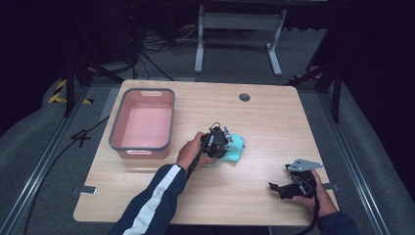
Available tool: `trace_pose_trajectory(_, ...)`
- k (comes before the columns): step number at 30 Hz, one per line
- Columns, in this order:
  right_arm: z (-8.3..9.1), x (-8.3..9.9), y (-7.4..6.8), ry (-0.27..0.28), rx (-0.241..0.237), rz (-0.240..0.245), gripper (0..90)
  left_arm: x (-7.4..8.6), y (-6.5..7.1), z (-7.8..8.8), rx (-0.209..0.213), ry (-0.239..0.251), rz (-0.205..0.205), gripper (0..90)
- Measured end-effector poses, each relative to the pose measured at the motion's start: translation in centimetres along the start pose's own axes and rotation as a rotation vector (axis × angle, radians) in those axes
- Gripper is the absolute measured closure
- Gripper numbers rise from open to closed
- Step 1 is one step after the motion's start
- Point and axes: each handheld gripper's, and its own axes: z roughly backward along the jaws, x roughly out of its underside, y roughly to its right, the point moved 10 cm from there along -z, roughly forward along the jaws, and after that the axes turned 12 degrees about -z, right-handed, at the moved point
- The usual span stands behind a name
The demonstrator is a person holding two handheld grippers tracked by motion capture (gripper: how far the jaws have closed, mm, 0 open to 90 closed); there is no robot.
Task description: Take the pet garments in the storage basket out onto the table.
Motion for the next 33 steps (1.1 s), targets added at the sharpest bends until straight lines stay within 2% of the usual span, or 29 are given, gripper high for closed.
trace_pose_trajectory(4,0.0,0.0,0.0,0.000,0.000,0.000,0.5,0.0,0.1,-0.4,0.003,0.022,0.026,70.2)
trace_pose_trajectory(7,0.0,0.0,0.0,0.000,0.000,0.000,0.5,0.1,0.0,-0.4,0.003,0.028,0.024,69.1)
trace_pose_trajectory(11,0.0,0.0,0.0,0.000,0.000,0.000,0.6,0.0,-0.1,-0.2,0.006,0.048,0.045,58.9)
trace_pose_trajectory(14,0.0,0.0,0.0,0.000,0.000,0.001,0.6,-0.2,0.0,0.3,0.008,0.066,0.066,55.9)
trace_pose_trajectory(20,0.0,0.0,0.0,0.000,0.000,0.000,0.6,-0.7,0.4,1.7,0.001,0.082,0.045,45.0)
trace_pose_trajectory(21,0.0,0.0,0.0,0.000,0.000,0.000,0.5,-0.9,0.4,2.0,-0.010,0.091,0.050,42.9)
trace_pose_trajectory(23,0.0,0.0,0.0,0.000,0.001,0.002,0.5,-1.1,0.5,2.7,-0.004,0.111,0.056,34.8)
trace_pose_trajectory(27,0.0,0.0,0.0,0.000,0.000,0.000,0.6,-1.3,0.9,4.3,-0.008,0.136,0.031,31.3)
trace_pose_trajectory(33,0.0,0.0,0.0,0.000,0.000,0.000,0.6,-1.1,1.4,5.9,-0.056,0.127,-0.006,29.1)
